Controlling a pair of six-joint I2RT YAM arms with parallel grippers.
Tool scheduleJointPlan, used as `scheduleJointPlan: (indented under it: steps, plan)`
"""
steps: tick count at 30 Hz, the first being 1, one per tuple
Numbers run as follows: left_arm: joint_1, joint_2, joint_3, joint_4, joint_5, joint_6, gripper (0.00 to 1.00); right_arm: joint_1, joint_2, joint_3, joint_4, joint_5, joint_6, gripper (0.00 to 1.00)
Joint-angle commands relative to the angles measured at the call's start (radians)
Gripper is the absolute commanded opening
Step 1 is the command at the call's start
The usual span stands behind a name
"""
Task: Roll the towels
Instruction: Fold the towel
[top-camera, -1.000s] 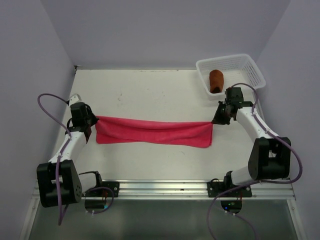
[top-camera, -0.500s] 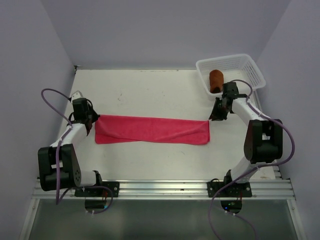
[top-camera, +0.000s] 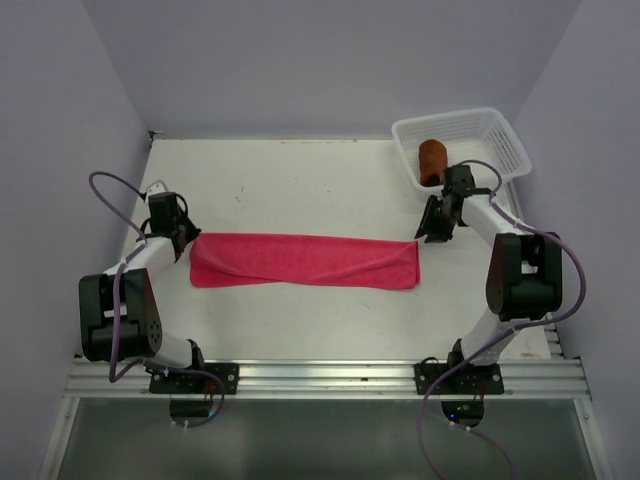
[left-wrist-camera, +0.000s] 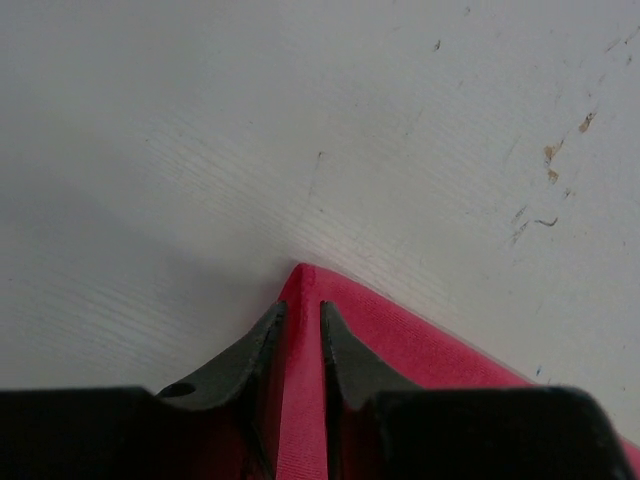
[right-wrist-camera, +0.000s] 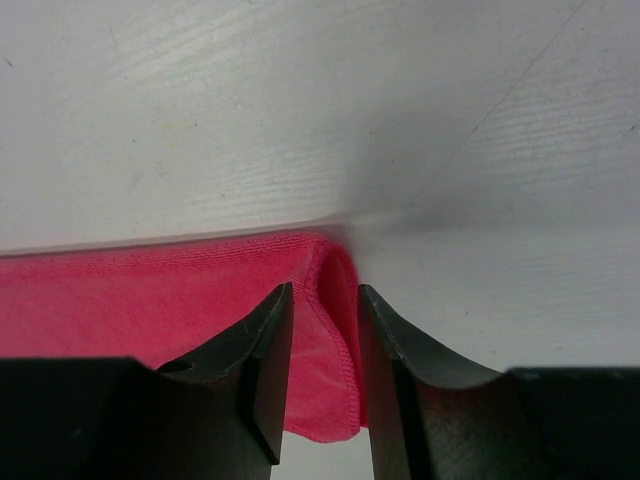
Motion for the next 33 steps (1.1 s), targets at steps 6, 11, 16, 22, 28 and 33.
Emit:
scheduleJointPlan:
  steps: [6, 11, 16, 22, 28, 33]
  plan:
    - [0.009, -0.047, 0.054, -0.075, -0.042, 0.054, 0.24, -0.004, -0.179, -0.146, 0.035, -0.005, -0.006, 0.40]
    - [0.009, -0.116, 0.015, -0.105, -0.058, 0.014, 0.26, 0.010, -0.240, -0.197, 0.015, -0.016, -0.009, 0.40]
    - [0.009, -0.124, 0.011, -0.159, -0.067, 0.017, 0.26, 0.035, -0.282, -0.264, 0.030, -0.053, 0.000, 0.40]
    - [0.009, -0.124, -0.020, -0.196, -0.097, 0.025, 0.27, 0.058, -0.285, -0.318, 0.061, -0.063, 0.004, 0.40]
    - [0.009, -0.092, -0.048, -0.153, -0.044, 0.056, 0.28, 0.058, -0.270, -0.324, 0.075, -0.073, -0.006, 0.41]
    - [0.009, -0.082, -0.057, -0.167, -0.012, 0.056, 0.28, 0.058, -0.265, -0.327, 0.081, -0.071, -0.012, 0.41]
